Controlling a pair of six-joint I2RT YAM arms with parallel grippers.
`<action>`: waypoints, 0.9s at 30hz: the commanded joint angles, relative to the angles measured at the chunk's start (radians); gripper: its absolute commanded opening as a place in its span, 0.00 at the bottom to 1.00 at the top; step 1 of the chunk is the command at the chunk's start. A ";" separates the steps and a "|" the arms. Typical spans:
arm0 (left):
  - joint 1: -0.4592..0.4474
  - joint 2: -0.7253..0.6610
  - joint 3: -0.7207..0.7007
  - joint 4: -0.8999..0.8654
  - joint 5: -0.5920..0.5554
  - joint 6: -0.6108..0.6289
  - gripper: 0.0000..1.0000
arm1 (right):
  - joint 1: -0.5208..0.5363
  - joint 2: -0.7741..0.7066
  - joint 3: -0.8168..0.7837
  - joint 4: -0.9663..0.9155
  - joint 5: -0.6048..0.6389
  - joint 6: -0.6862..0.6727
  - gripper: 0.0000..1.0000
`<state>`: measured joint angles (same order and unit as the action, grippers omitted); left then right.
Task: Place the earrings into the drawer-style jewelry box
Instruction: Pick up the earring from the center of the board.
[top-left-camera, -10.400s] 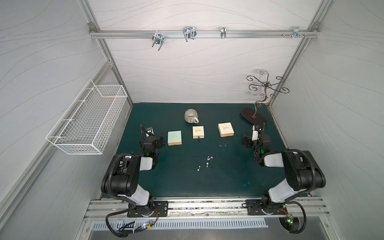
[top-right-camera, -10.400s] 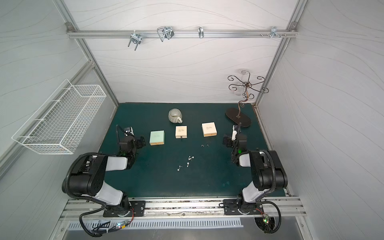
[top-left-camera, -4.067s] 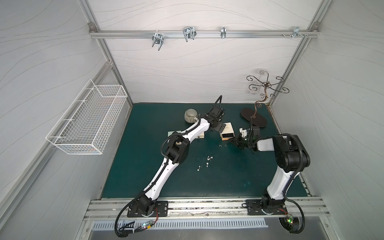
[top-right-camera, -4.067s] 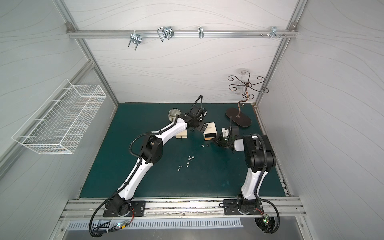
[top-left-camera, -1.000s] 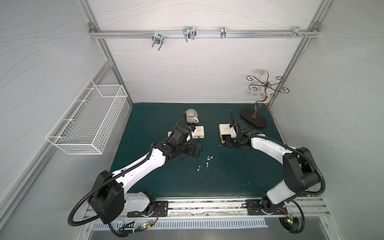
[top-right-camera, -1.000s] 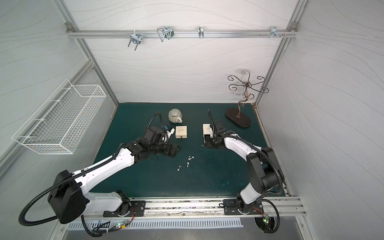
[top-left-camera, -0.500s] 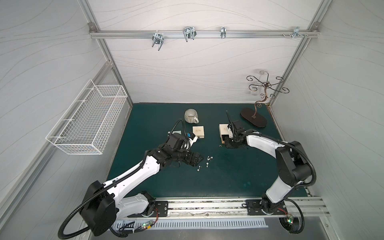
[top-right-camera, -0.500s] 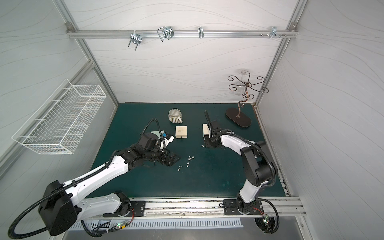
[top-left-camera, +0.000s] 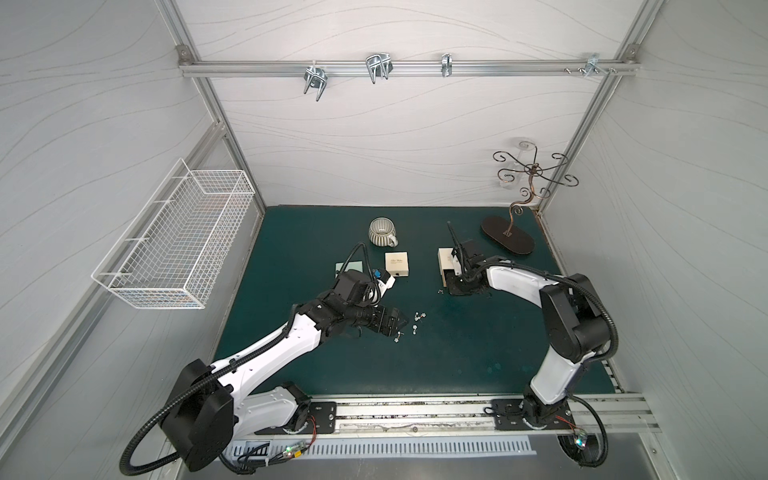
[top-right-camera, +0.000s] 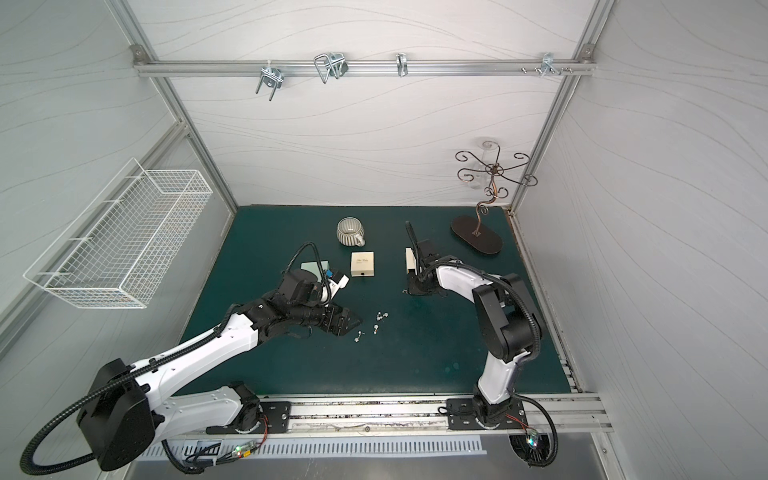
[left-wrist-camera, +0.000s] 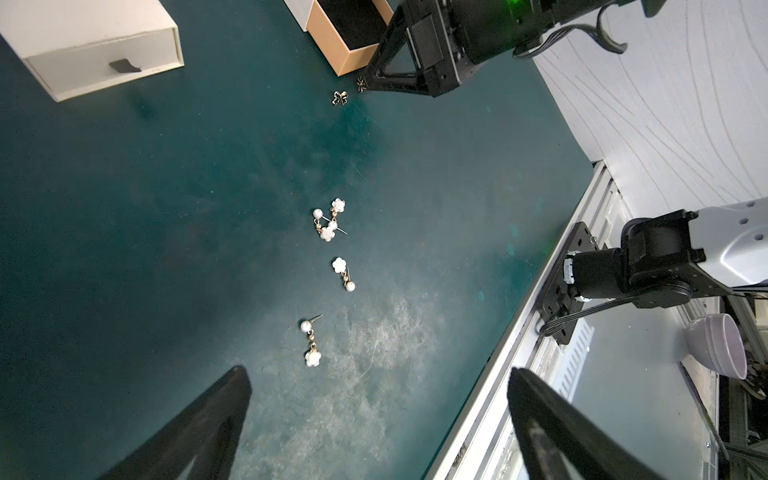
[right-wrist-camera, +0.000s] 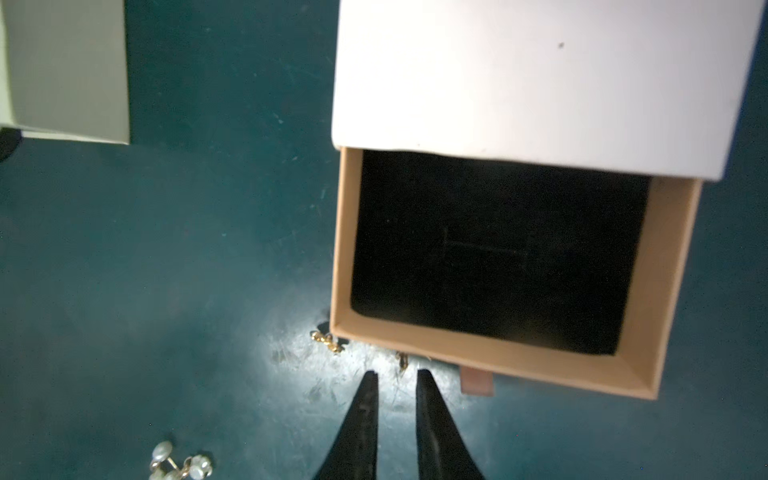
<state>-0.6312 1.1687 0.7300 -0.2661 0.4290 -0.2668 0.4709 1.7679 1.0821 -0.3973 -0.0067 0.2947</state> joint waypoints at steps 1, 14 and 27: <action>-0.005 0.007 0.004 0.050 0.017 -0.012 0.99 | 0.008 0.019 0.027 0.000 0.006 -0.012 0.19; -0.021 0.022 0.024 0.093 0.039 -0.054 0.99 | 0.008 0.038 0.032 0.008 0.008 -0.012 0.17; -0.025 0.031 0.024 0.088 0.033 -0.054 0.99 | 0.007 0.060 0.040 0.011 0.022 -0.008 0.14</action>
<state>-0.6510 1.1870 0.7303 -0.2176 0.4500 -0.3161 0.4713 1.8072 1.1004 -0.3882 0.0025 0.2951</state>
